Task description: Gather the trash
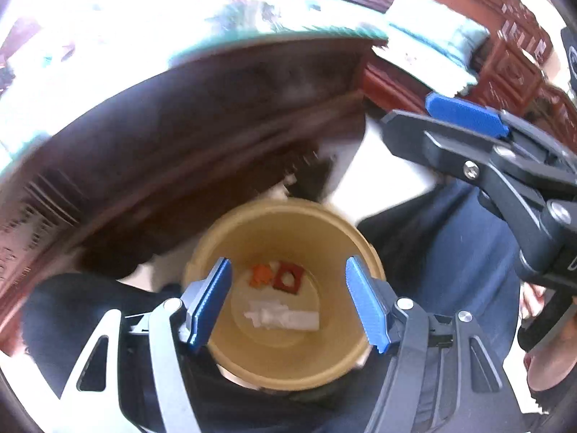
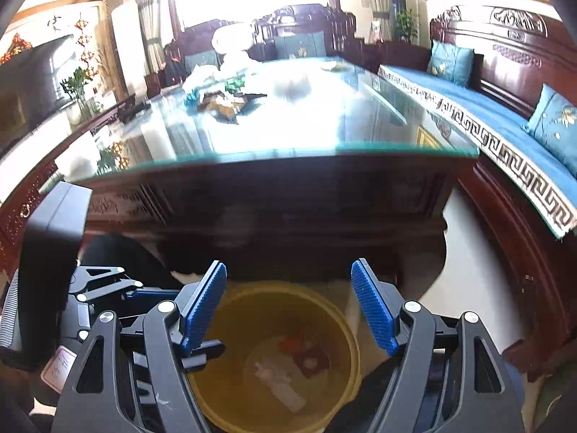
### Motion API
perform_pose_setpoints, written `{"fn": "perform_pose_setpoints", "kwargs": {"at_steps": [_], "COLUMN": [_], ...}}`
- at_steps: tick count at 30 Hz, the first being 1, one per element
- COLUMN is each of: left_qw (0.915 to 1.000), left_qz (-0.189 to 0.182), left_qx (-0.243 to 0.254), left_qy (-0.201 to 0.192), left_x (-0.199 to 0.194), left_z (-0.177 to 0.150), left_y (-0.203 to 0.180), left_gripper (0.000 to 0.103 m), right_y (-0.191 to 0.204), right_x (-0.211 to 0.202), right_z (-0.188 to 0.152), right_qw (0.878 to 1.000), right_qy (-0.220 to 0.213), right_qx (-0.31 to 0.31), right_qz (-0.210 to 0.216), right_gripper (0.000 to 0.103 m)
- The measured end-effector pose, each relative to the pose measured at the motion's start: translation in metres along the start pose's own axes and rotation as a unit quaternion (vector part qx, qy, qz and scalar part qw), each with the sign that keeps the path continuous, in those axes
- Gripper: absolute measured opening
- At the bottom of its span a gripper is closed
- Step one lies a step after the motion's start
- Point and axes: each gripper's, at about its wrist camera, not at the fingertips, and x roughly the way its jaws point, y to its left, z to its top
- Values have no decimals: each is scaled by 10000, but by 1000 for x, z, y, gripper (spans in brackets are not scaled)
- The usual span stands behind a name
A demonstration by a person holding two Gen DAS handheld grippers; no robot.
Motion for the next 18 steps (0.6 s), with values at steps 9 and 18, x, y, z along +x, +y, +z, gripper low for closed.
{"fn": "perform_pose_setpoints", "kwargs": {"at_steps": [9,18], "left_qw": [9852,9661], "left_qz": [953,1359], "left_qx": [-880,-1633], "left_qy": [-1119,-1463], "left_x": [-61,-71], "left_z": [55,105], "left_y": [85,162], "left_gripper": [66,69], "right_y": [30,55], "right_x": [25,79], "right_z": [68,135], "right_qw": [9987,9961], "right_qy": [-295,-353], "right_qx": [-327,-490], "right_qz": [254,647], "right_gripper": [70,70]}}
